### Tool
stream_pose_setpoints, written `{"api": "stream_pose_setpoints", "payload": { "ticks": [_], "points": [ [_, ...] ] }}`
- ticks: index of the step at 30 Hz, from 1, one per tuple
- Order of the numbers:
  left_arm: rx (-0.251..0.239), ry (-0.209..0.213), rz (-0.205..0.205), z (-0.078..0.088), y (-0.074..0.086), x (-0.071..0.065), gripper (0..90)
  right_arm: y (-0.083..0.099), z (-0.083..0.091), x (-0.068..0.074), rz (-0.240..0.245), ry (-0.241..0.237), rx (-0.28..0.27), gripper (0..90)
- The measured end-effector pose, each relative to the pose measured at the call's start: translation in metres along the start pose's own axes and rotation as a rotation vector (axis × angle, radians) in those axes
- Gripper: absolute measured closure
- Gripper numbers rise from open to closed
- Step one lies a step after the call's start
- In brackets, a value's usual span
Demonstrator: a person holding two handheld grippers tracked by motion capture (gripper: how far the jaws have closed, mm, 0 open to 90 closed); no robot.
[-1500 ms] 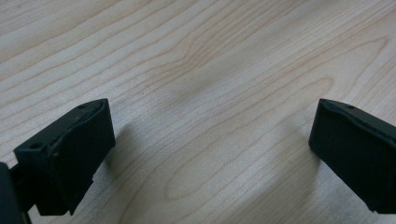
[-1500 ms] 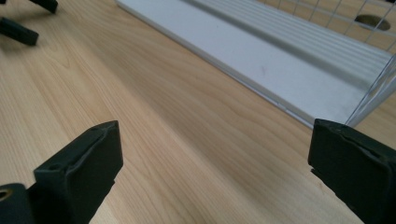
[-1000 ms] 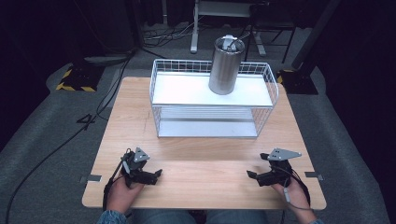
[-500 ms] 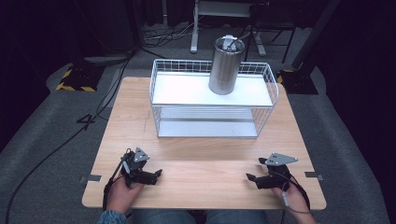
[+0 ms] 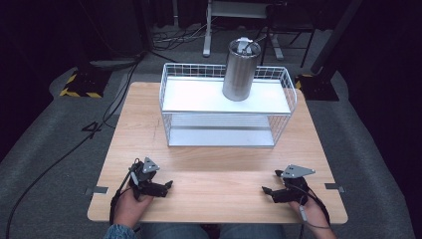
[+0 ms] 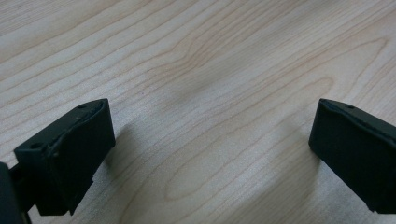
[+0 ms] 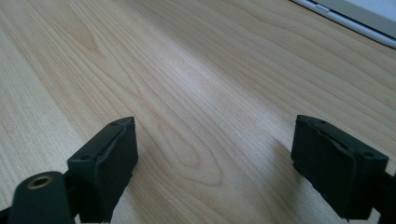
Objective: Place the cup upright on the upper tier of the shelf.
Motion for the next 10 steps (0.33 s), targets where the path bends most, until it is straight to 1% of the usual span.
{"api": "stream_pose_setpoints", "payload": {
  "ticks": [10],
  "points": [
    [0.000,0.000,0.003,0.0000,0.0001,-0.0002,0.7,0.0000,-0.0004,0.0000,-0.003,-0.001,0.005,14.1]
  ]
}}
Point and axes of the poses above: each handheld gripper's, and its own axes: z roughly backward along the jaws, y roughly out of its underside, x roughly to its left, the point moved 3 cm from there along -z, roughly forward along the jaws, and after that the axes turned 9 degrees about z, right-handed, at the moved point
